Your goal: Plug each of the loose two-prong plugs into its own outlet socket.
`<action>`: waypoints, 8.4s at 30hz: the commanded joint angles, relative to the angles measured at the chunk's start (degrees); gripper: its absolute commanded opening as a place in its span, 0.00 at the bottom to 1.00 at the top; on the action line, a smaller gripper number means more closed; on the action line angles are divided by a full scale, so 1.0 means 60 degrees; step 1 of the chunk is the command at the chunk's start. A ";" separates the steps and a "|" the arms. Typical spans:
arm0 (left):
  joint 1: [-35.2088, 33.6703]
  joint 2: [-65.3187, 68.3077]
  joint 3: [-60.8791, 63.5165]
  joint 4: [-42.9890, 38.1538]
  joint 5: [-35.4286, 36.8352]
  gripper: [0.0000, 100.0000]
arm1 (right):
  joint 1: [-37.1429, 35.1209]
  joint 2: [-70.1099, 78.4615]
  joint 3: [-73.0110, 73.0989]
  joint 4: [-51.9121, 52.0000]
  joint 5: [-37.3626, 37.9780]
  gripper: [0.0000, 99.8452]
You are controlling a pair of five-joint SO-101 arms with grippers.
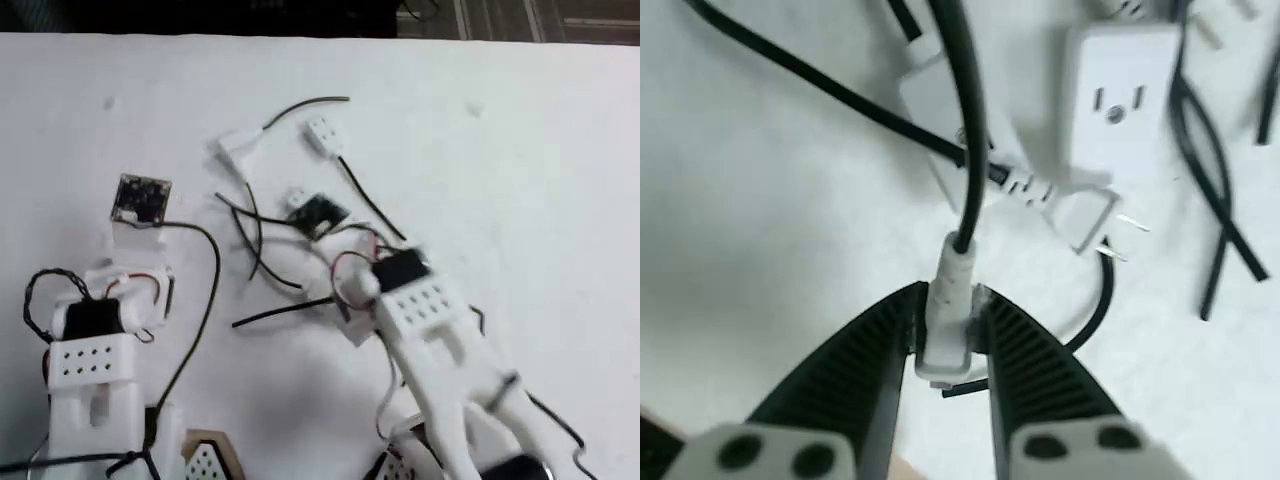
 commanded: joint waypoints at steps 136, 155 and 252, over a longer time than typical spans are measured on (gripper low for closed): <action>0.4784 1.3897 -1.3626 0.1011 -0.7766 0.25 | 0.2484 -1.1099 0.5421 -0.4916 -0.2139 0.02; 0.5253 1.5524 -1.5414 0.1011 -0.8117 0.25 | 0.2440 -1.1099 0.5465 -0.4886 -0.2139 0.02; 0.0608 -0.1487 0.0571 -0.1011 -0.4542 0.15 | 0.2396 -1.1114 0.5612 -0.4886 -0.2095 0.02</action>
